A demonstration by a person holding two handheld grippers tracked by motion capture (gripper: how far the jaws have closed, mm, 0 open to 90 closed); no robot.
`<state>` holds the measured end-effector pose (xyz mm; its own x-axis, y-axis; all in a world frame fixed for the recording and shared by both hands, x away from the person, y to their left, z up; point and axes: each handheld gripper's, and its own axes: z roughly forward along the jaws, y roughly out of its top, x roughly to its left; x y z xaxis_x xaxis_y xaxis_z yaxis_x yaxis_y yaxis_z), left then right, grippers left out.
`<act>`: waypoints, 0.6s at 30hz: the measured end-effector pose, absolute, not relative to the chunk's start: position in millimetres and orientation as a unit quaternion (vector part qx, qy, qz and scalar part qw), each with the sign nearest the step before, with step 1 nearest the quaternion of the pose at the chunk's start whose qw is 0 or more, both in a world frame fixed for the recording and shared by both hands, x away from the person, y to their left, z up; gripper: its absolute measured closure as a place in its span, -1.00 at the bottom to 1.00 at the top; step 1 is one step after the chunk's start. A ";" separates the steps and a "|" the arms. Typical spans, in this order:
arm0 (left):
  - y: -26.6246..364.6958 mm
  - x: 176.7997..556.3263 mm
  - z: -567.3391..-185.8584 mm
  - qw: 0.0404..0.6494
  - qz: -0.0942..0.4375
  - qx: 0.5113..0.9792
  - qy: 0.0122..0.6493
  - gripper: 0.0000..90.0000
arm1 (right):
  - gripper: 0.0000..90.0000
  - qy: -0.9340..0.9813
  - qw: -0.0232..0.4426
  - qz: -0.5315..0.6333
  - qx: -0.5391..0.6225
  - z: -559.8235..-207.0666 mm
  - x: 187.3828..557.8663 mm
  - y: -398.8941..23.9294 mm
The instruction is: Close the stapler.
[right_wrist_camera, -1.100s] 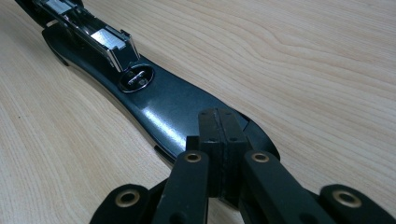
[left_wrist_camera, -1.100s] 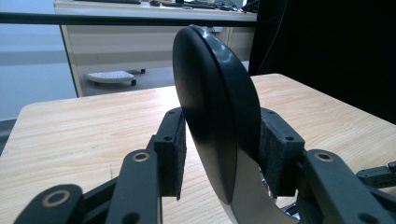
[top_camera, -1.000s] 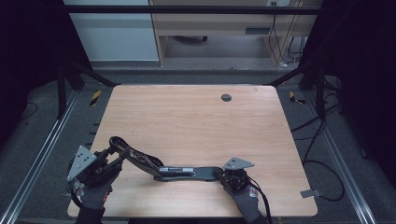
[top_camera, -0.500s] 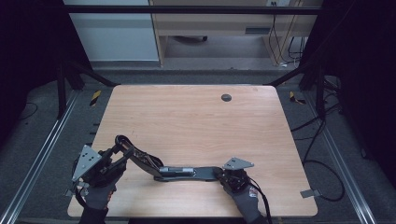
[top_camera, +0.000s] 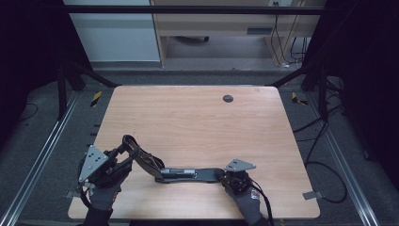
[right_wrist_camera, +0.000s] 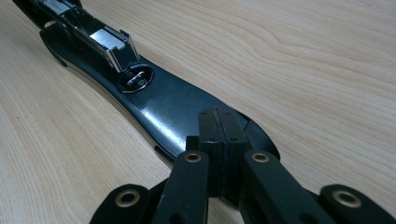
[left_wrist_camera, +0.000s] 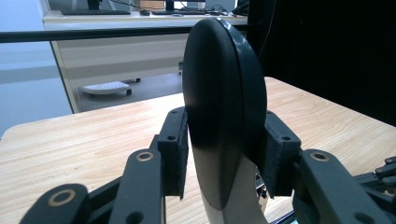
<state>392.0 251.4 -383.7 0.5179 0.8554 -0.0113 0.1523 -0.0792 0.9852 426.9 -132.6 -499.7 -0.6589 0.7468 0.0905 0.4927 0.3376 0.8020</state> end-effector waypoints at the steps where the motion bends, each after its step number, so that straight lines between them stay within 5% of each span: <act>1: 250.6 392.0 -383.6 0.563 0.313 0.665 0.378 0.29 | 1.00 0.804 0.149 0.428 0.385 -499.7 426.9 -132.6; 18: 239.2 391.7 -380.6 0.557 0.322 0.669 0.372 0.30 | 1.00 0.803 0.149 0.429 0.386 -500.1 426.9 -132.6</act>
